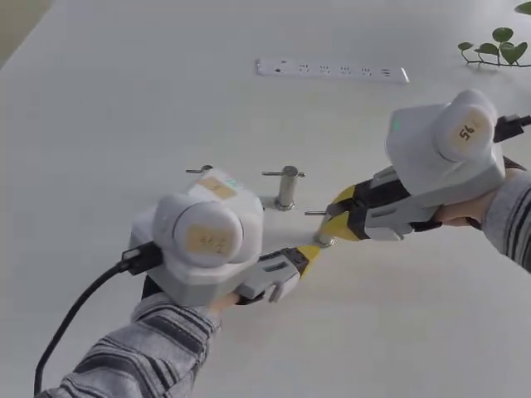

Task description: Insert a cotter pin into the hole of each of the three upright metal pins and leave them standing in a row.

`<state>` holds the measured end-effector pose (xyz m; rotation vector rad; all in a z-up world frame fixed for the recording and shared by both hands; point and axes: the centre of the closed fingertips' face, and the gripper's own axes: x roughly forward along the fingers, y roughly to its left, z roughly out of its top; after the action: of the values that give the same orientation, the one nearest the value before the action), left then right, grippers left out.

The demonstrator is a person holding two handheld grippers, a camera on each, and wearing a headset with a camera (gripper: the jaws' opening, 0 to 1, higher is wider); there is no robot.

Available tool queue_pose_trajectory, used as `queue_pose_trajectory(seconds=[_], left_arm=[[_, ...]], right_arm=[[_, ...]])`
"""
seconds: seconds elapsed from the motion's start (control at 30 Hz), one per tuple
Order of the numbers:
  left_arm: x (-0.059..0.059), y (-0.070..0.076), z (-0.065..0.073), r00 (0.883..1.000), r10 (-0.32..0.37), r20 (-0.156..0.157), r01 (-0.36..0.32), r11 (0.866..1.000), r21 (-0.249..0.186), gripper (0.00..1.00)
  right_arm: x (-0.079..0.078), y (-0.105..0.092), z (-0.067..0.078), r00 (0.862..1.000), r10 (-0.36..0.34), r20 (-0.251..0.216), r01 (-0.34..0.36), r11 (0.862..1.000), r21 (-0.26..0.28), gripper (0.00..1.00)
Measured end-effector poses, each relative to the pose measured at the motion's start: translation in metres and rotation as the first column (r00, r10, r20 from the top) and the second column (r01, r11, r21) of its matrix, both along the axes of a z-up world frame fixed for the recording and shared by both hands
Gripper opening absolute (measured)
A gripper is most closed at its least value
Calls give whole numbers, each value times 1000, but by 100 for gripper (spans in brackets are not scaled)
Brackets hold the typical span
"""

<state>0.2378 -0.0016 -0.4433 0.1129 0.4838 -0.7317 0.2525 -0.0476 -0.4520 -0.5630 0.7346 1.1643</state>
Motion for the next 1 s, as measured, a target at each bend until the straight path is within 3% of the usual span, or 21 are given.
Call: queue_pose_trajectory(seconds=[0.5,0.67,1.0], left_arm=[[5,38,18,996,84,27,-84,996,-29,61],[5,49,13,996,81,31,-82,997,14,62],[7,64,14,993,117,33,-118,993,23,64]], right_arm=[[32,-18,4,999,-43,11,43,999,-27,8],[41,-23,3,998,-59,8,59,997,-41,8],[49,-32,0,998,-58,8,59,996,-63,8]])
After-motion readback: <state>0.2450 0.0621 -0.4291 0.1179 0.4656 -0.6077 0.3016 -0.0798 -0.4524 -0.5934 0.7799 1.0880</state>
